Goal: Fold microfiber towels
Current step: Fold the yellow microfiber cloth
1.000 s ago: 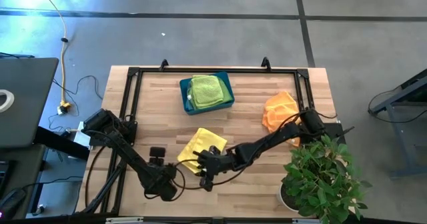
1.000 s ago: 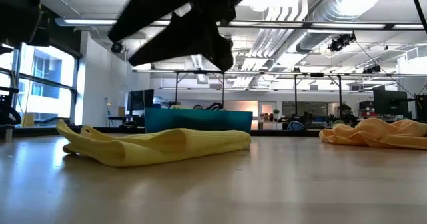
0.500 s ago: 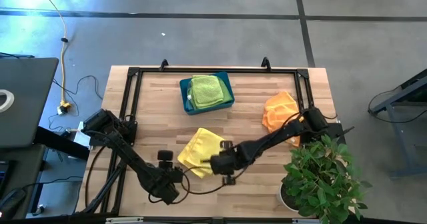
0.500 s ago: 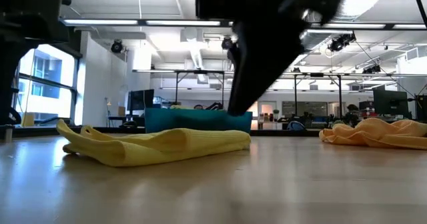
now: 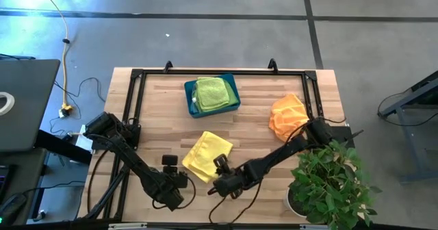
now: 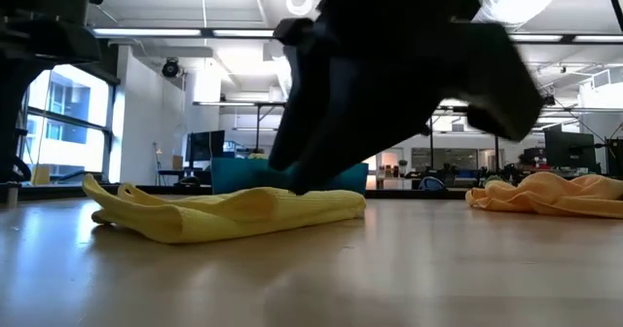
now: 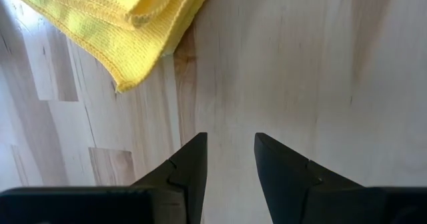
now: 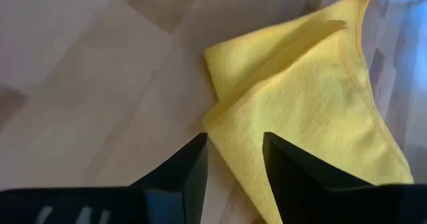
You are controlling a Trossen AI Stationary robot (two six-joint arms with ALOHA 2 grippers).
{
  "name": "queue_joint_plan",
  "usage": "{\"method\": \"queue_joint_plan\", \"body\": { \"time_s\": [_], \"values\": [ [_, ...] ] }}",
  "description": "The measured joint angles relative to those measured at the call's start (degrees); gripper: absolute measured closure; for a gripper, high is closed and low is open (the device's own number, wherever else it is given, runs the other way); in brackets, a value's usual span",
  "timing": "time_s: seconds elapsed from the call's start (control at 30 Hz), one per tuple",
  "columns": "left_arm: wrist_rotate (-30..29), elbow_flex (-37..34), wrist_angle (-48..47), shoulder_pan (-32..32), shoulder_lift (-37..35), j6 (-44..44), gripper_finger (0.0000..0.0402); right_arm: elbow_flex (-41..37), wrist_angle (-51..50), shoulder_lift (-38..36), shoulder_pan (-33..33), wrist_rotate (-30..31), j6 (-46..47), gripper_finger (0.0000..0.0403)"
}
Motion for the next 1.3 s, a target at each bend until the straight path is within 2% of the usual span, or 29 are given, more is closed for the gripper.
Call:
{"method": "queue_joint_plan", "body": {
  "time_s": [0.3,0.4,0.6,0.67,0.8,1.0,1.17,1.3],
  "values": [
    [0.02,0.0,0.33,0.0,0.0,-1.18,0.0287,0.04,4.18,4.08,-0.67,0.33,1.35,0.0271],
    [0.06,0.0,0.32,-0.02,0.0,-1.16,0.0287,0.04,4.24,4.1,-0.45,0.58,2.98,0.0299],
    [0.04,0.0,0.21,0.0,0.0,-1.16,0.0287,0.02,4.12,3.88,0.38,0.42,3.14,0.0384],
    [0.04,0.0,0.26,-0.02,0.0,-1.16,0.0287,0.02,4.13,3.88,0.44,0.06,3.18,0.0397],
    [0.04,0.0,0.21,-0.02,0.0,-1.16,0.0287,2.02,3.64,3.88,0.29,0.07,5.16,0.0391],
    [0.24,0.0,0.22,-0.02,0.0,-1.16,0.0287,9.2,3.51,3.8,-1.02,2.1,10.22,0.04],
    [0.24,0.0,0.21,-0.02,0.0,-1.16,0.0287,13.3,3.33,3.77,-2.28,2.36,17.82,0.0401],
    [0.24,0.0,0.21,-0.02,0.0,-1.16,0.0287,13.6,5.94,3.81,-3.0,2.89,23.63,0.0401]
  ]
}}
